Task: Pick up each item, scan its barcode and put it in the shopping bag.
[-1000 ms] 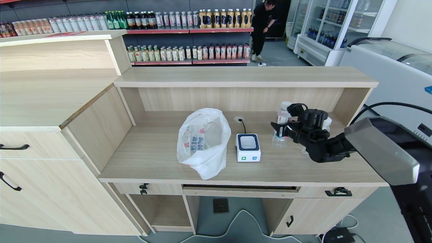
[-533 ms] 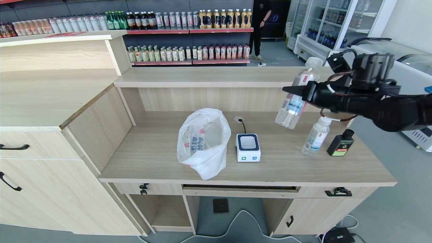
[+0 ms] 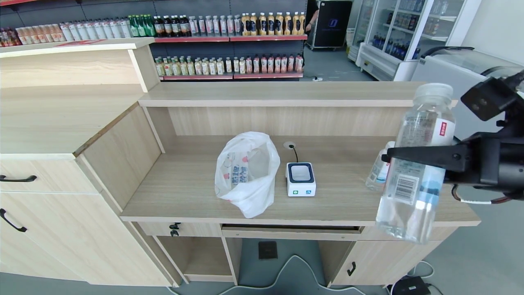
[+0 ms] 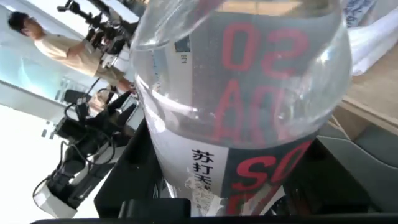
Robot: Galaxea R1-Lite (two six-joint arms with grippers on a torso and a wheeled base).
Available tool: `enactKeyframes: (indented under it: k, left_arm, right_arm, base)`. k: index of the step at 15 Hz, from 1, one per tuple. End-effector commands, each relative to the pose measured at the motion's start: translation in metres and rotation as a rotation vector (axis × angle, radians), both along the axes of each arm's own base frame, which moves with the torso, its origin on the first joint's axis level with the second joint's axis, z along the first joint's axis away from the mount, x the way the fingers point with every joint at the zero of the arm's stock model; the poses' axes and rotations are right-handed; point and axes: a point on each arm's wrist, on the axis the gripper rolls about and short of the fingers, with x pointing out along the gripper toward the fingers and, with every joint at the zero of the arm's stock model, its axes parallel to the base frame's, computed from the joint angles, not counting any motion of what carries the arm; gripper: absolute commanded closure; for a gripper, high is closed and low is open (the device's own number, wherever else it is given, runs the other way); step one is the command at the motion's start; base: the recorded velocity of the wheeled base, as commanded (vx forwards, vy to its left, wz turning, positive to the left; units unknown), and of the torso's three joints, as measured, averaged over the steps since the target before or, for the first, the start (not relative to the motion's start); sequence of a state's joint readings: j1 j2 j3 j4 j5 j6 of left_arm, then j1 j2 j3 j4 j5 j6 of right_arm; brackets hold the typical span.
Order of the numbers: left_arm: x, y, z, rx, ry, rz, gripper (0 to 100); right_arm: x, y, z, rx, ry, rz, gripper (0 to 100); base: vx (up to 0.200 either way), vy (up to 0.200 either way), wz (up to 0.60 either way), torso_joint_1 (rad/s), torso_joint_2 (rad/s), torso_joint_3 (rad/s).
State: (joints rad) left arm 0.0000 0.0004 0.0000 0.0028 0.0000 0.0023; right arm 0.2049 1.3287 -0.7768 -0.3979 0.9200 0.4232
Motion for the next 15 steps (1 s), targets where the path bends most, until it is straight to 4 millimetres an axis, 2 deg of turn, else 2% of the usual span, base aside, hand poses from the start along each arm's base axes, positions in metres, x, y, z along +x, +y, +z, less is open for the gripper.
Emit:
enactKeyframes:
  k: [1, 5, 8, 15]
  left_arm:
    - [0.0, 0.0, 0.0, 0.001, 0.0, 0.0, 0]
    - [0.0, 0.0, 0.0, -0.001, 0.0, 0.0, 0]
    - [0.0, 0.0, 0.0, -0.001, 0.0, 0.0, 0]
    - [0.0, 0.0, 0.0, -0.001, 0.0, 0.0, 0]
  right_arm:
    - [-0.027, 0.002, 0.003, 0.014, -0.037, 0.079, 100]
    - [-0.039, 0.014, 0.014, 0.035, -0.078, 0.235, 100]
    - [-0.058, 0.018, 0.015, 0.045, -0.104, 0.324, 100]
    - [-0.071, 0.018, 0.01, 0.04, -0.128, 0.351, 100]
  base:
    - [0.0, 0.0, 0.0, 0.0, 0.0, 0.0]
    - [0.0, 0.0, 0.0, 0.0, 0.0, 0.0]
    - [0.0, 0.0, 0.0, 0.0, 0.0, 0.0]
    - [0.0, 0.0, 0.0, 0.0, 0.0, 0.0]
